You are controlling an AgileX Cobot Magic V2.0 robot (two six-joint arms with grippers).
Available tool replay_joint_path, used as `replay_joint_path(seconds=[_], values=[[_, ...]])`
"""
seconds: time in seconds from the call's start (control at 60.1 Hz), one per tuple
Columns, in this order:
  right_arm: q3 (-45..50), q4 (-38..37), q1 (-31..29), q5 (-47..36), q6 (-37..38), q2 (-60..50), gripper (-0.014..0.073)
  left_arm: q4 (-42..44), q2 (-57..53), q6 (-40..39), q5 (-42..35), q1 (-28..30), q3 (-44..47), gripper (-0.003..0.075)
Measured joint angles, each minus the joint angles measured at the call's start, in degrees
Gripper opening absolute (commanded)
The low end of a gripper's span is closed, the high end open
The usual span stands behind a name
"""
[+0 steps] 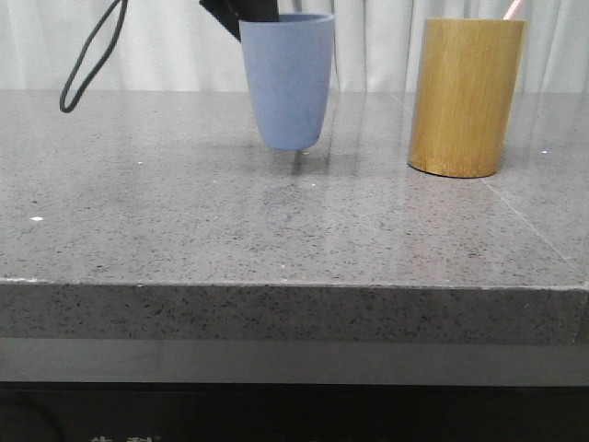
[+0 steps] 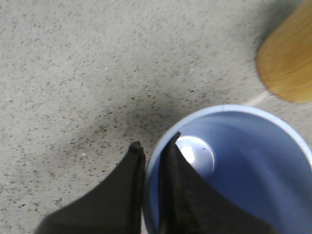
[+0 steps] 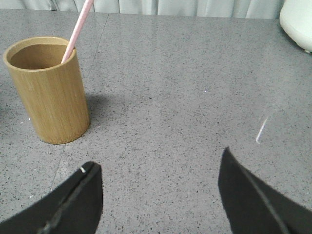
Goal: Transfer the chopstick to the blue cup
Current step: 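Grip the blue cup rim with the left gripper, slide it toward the bamboo cup, then open the left gripper and lift it away from the blue cup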
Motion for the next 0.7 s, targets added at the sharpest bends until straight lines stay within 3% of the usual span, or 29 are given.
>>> replay_joint_path(seconds=[0.366, 0.698], values=[[0.0, 0.0, 0.0, -0.1, 0.0, 0.0, 0.0518, 3.4, 1.3, 0.0, 1.2, 0.0, 0.0, 0.0001], [0.0, 0.0, 0.0, -0.1, 0.0, 0.0, 0.0518, 3.4, 1.3, 0.0, 1.5, 0.0, 0.0, 0.0373]])
